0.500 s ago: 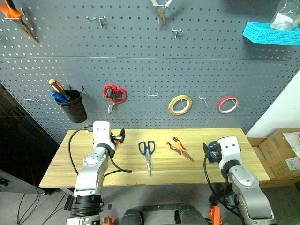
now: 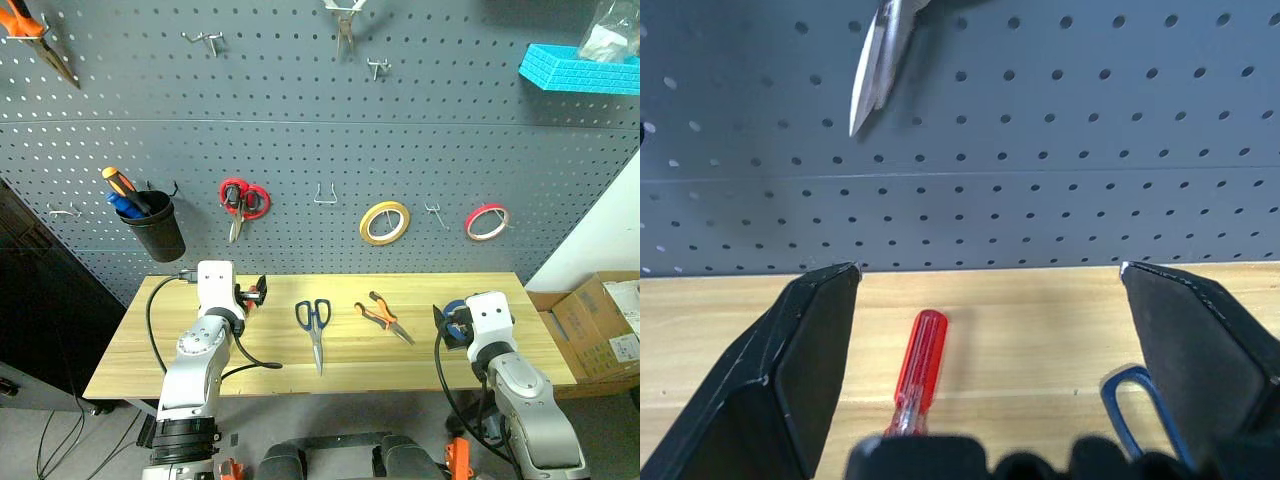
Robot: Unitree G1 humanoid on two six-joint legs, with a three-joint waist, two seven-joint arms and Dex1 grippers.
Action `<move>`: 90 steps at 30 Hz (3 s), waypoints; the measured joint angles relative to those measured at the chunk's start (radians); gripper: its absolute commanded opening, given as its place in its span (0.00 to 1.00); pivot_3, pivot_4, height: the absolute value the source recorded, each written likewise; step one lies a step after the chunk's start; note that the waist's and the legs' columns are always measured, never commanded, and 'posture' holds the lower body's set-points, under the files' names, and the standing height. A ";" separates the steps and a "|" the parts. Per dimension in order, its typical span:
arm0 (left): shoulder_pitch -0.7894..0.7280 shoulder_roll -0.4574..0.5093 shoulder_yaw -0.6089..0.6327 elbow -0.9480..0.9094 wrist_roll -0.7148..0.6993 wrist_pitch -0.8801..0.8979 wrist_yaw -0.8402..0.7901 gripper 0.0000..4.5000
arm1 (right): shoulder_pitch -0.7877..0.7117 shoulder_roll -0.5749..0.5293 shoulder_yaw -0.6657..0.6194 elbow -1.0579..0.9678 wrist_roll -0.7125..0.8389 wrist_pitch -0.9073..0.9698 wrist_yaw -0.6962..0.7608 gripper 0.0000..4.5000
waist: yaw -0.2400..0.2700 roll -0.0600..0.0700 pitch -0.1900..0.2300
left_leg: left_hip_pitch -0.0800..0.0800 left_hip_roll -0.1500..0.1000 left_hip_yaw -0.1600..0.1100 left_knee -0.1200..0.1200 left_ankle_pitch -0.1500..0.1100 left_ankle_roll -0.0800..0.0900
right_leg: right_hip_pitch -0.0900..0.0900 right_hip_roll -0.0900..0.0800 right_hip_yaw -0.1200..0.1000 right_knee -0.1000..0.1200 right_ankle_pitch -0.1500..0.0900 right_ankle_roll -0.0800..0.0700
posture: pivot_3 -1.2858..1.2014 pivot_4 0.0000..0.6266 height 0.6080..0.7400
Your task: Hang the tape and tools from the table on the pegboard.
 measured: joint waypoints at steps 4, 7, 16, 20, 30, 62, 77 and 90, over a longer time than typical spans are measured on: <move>0.009 0.001 -0.005 -0.021 0.001 0.020 -0.002 0.99 | -0.001 -0.026 0.000 -0.002 -0.001 0.005 0.016 1.00 | 0.001 -0.003 0.014 | 0.000 0.000 0.000 0.000 0.000 0.000 | 0.000 0.000 0.000 0.000 0.000 0.000 | 0.51 0.16 1.00; 0.002 0.014 -0.020 -0.029 -0.019 0.054 -0.052 0.99 | -0.009 -0.059 0.000 -0.003 -0.001 0.009 0.040 1.00 | 0.002 -0.003 0.029 | -0.001 -0.001 0.000 0.000 0.000 0.000 | -0.001 -0.001 0.000 0.000 0.000 0.000 | 0.51 0.20 1.00; -0.175 0.036 -0.144 -0.035 -0.196 0.246 -0.331 0.99 | -0.058 -0.223 -0.024 0.040 0.069 0.063 0.224 1.00 | 0.019 -0.007 0.099 | -0.008 -0.001 -0.001 0.001 0.004 0.007 | -0.002 0.000 0.000 0.001 0.000 0.000 | 0.50 0.36 1.00; -0.267 -0.008 -0.257 -0.007 -0.240 0.308 -0.444 0.99 | -0.189 -0.320 -0.051 0.192 0.140 0.168 0.336 1.00 | 0.018 -0.005 0.127 | -0.012 -0.002 0.000 0.002 0.003 0.008 | -0.004 0.000 0.001 0.001 -0.001 0.002 | 0.50 0.41 1.00; -0.405 -0.189 -0.459 0.249 -0.204 0.244 -0.547 0.99 | -0.429 -0.395 -0.006 0.570 0.153 0.122 0.474 1.00 | 0.005 -0.004 0.175 | -0.018 -0.003 -0.001 0.002 0.000 0.013 | -0.008 0.000 0.002 0.002 -0.001 0.011 | 0.49 0.47 1.00; -0.401 -0.308 -0.472 0.441 -0.095 0.123 -0.507 1.00 | -0.683 -0.304 0.031 1.123 0.106 -0.035 0.498 0.24 | -0.005 -0.004 0.199 | -0.017 -0.003 -0.001 0.003 0.000 0.013 | -0.008 0.000 0.002 0.003 -0.001 0.013 | 0.50 0.46 1.00; -0.387 -0.274 -0.428 0.259 -0.118 0.099 -0.517 1.00 | -0.278 -0.293 -0.009 0.485 0.090 0.031 0.331 0.12 | -0.003 0.002 0.195 | -0.019 -0.004 -0.002 0.002 -0.001 0.010 | -0.009 -0.001 0.002 0.004 -0.003 0.016 | 0.49 0.32 1.00; -0.254 -0.025 -0.231 -0.265 -0.364 0.356 -0.546 1.00 | 0.041 -0.153 0.111 -0.068 -0.181 -0.278 0.000 0.12 | -0.028 0.000 0.124 | -0.017 -0.004 -0.001 0.004 0.001 0.007 | -0.007 -0.001 0.001 0.004 -0.002 0.016 | 0.49 0.15 1.00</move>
